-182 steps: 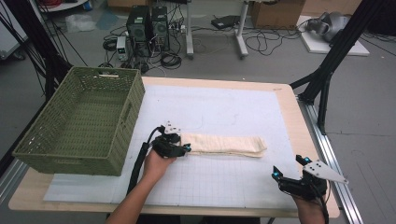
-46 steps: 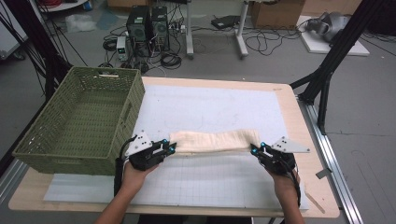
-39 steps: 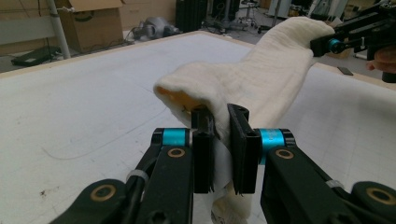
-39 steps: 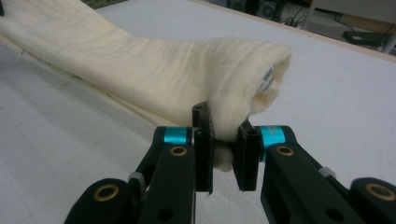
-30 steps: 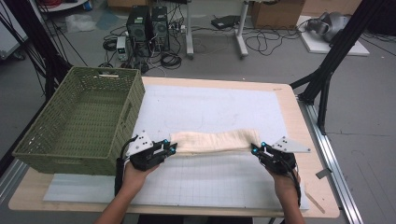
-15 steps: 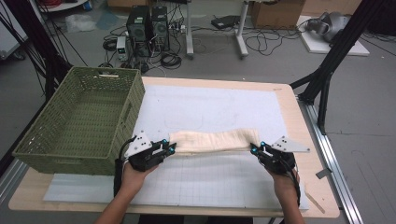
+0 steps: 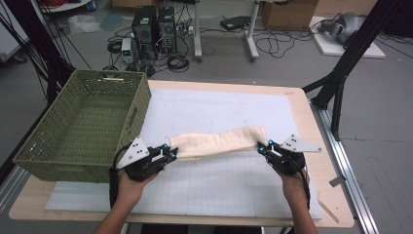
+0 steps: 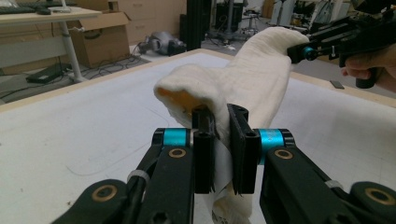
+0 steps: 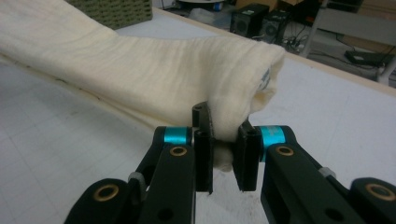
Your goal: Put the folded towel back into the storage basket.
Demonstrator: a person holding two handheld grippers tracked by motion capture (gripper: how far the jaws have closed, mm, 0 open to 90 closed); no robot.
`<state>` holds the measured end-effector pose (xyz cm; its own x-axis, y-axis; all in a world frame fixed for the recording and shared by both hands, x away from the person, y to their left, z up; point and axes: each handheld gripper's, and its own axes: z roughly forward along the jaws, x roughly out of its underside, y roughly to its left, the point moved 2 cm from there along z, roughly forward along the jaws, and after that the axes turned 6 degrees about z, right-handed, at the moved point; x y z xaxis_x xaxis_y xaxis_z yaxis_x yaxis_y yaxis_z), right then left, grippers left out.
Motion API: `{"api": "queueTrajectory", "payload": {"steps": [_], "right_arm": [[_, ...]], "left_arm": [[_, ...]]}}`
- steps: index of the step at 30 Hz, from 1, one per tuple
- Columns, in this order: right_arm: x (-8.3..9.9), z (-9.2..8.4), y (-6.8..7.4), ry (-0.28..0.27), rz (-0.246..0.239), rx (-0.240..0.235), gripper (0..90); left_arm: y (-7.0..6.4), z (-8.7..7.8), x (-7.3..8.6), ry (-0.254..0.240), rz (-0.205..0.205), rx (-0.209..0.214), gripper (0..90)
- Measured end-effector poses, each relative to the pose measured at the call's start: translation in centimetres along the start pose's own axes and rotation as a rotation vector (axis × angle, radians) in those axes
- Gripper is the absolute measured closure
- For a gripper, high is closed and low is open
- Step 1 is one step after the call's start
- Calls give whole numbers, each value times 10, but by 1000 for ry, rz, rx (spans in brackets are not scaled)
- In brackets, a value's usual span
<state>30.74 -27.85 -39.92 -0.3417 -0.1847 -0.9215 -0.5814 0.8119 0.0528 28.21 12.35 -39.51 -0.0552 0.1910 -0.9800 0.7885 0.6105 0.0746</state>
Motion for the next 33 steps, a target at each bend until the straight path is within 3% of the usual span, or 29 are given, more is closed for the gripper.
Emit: {"api": "queueTrajectory", "payload": {"steps": [23, 33], "right_arm": [[-78, 49, 17, -10, -115, -49, 807], [-109, 74, 28, -16, -108, -60, 807]], "left_arm": [[16, -49, -26, -88, -4, -100, 812], [24, -62, -30, -107, -9, -136, 811]]}}
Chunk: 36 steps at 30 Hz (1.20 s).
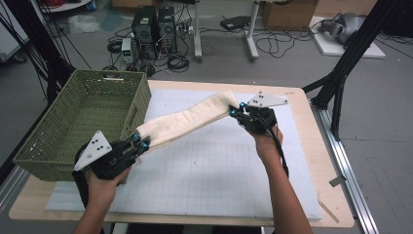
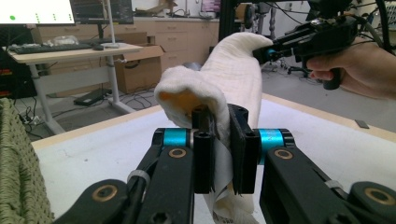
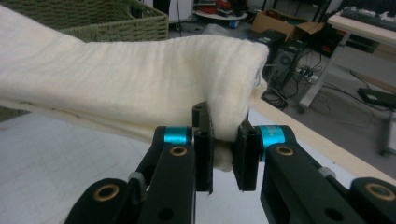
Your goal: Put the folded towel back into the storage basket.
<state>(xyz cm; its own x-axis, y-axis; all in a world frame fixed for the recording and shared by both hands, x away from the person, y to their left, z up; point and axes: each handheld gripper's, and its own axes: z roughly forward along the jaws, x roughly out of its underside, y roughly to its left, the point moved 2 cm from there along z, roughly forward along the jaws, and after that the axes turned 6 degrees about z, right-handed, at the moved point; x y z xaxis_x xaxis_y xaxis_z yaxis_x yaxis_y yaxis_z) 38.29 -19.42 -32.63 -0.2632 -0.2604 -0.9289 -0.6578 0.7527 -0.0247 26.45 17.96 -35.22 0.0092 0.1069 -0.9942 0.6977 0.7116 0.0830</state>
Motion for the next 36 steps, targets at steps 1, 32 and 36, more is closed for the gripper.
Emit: {"api": "queueTrajectory", "payload": {"steps": [1, 32, 36], "right_arm": [[-2, 3, 0, 1, 0, -3, 807], [-65, 74, 35, -8, -89, -76, 807], [-72, 84, 41, -17, -98, -90, 807]], "left_arm": [[0, -1, 0, 0, 1, -3, 811], [23, -49, -3, -14, -15, -134, 811], [27, -56, -3, -18, -19, -151, 812]]}}
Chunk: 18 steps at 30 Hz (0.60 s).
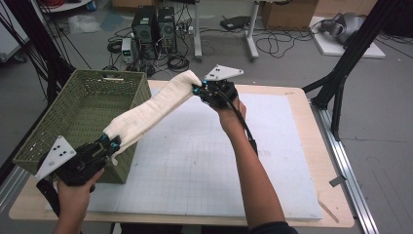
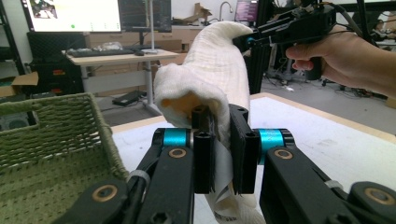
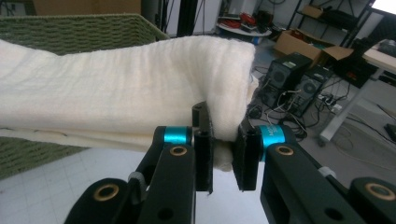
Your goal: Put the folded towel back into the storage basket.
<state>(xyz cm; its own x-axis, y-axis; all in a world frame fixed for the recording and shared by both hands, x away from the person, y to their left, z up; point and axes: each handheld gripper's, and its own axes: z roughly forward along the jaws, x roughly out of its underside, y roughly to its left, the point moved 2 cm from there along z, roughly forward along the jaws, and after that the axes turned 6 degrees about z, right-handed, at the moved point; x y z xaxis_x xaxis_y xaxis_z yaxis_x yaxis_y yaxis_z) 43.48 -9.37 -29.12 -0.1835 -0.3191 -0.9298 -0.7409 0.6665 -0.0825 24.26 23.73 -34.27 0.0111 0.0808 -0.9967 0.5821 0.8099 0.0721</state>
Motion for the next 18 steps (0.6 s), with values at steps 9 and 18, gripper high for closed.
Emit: {"api": "queueTrajectory", "payload": {"steps": [9, 18], "right_arm": [[-19, 26, 10, -7, -15, -28, 807], [-36, 54, 22, -13, -27, -68, 807]], "left_arm": [[11, -12, 2, -1, -6, -44, 812], [22, -27, 3, 0, -14, -95, 812]]}}
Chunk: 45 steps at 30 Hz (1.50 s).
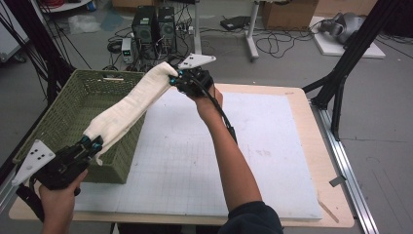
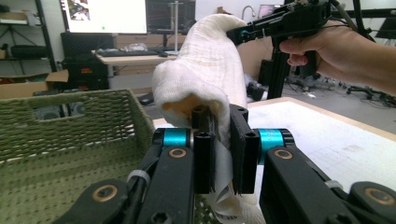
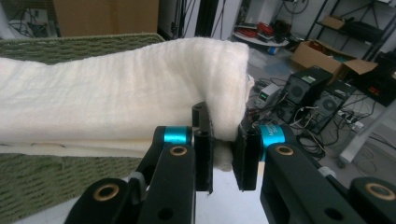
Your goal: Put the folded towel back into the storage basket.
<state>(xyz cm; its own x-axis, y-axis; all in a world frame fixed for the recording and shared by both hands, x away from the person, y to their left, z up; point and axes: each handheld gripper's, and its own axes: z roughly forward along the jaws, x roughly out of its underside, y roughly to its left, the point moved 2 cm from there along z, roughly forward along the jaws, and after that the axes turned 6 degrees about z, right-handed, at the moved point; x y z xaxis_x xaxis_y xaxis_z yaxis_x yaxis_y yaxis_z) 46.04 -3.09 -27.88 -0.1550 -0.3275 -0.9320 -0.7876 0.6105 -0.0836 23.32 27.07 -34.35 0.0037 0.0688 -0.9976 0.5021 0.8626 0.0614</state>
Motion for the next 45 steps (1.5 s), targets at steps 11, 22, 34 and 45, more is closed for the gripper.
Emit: {"api": "queueTrajectory", "payload": {"steps": [11, 22, 34, 45], "right_arm": [[-16, 41, 15, 6, -9, -38, 809], [-33, 82, 32, 16, -25, -73, 810], [-41, 114, 45, 13, -7, -116, 810], [-40, 141, 55, 9, 16, -121, 811]], "left_arm": [[14, -17, -2, -2, 0, -60, 812], [26, -31, -3, 14, 11, -128, 813], [37, -44, -2, 19, -3, -168, 813], [44, -47, 0, 47, -4, -198, 812]]}}
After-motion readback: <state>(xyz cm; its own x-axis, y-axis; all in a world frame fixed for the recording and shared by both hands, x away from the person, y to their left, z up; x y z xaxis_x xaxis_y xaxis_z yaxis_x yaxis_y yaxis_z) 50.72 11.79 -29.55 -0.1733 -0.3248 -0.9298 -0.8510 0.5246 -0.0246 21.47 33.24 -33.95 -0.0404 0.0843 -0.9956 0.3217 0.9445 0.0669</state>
